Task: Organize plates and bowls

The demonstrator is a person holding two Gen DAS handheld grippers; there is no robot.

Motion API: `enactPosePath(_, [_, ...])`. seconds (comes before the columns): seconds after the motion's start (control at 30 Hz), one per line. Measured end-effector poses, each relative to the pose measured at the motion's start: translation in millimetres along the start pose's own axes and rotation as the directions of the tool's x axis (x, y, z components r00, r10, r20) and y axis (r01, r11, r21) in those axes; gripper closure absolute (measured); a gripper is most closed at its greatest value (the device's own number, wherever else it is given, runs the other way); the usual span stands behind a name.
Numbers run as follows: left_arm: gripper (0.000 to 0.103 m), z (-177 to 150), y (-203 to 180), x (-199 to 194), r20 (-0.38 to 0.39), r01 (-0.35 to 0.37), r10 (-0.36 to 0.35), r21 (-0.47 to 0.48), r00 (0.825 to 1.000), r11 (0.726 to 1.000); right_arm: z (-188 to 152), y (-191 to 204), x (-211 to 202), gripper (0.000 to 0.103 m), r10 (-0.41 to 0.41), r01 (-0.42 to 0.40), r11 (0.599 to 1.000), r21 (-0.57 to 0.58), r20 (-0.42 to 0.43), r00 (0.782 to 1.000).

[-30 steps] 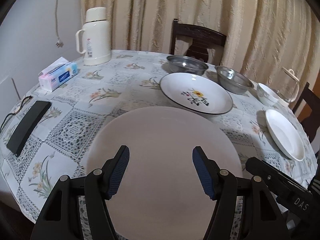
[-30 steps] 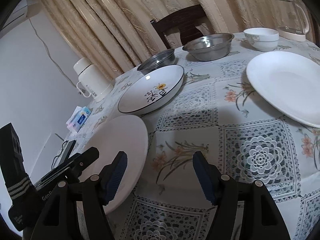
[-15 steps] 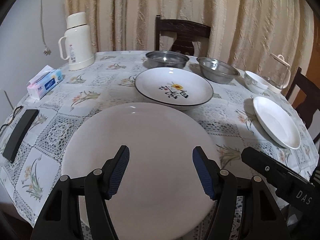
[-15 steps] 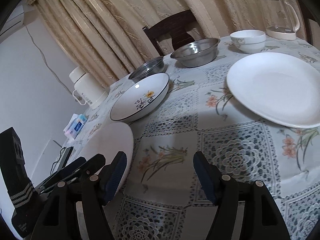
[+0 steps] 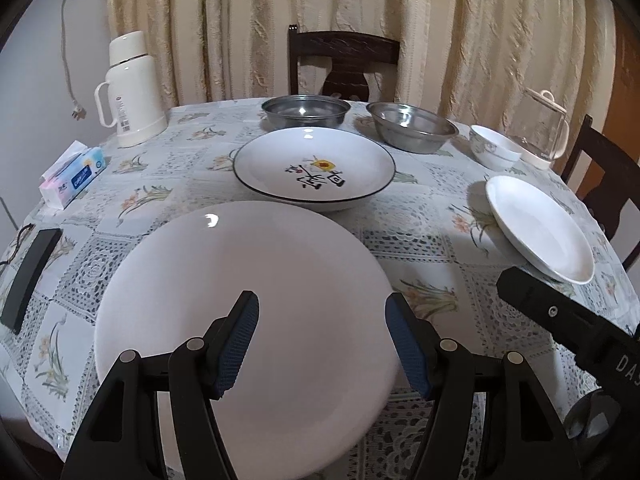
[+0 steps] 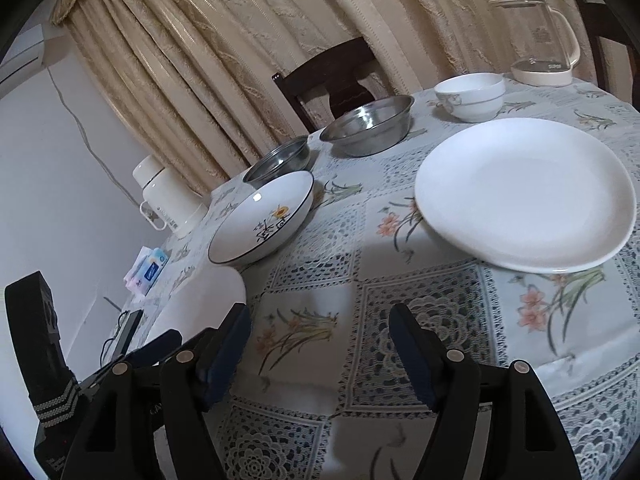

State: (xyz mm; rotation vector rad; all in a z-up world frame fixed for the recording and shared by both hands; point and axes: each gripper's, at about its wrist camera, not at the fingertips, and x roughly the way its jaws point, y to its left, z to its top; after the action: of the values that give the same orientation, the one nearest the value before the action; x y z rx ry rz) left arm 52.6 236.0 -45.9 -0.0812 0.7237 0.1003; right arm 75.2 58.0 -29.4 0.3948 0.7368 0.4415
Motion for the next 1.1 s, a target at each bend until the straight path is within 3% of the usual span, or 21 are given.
enactPosePath(0.77, [0.036, 1.8, -55.6, 17.5, -0.074, 0.087, -0.084, 0.036, 0.994, 0.996, 17.1, -41.3, -36.4, 0.024, -0.114, 0.109, 0.993, 0.047, 0.123, 0.986])
enactPosePath(1.1, [0.036, 13.2, -79.3, 14.8, -0.013, 0.072, -0.071, 0.068, 0.997, 0.995, 28.2, -63.5, -50.3, 0.023, -0.172, 0.161, 0.984, 0.076, 0.17, 0.97])
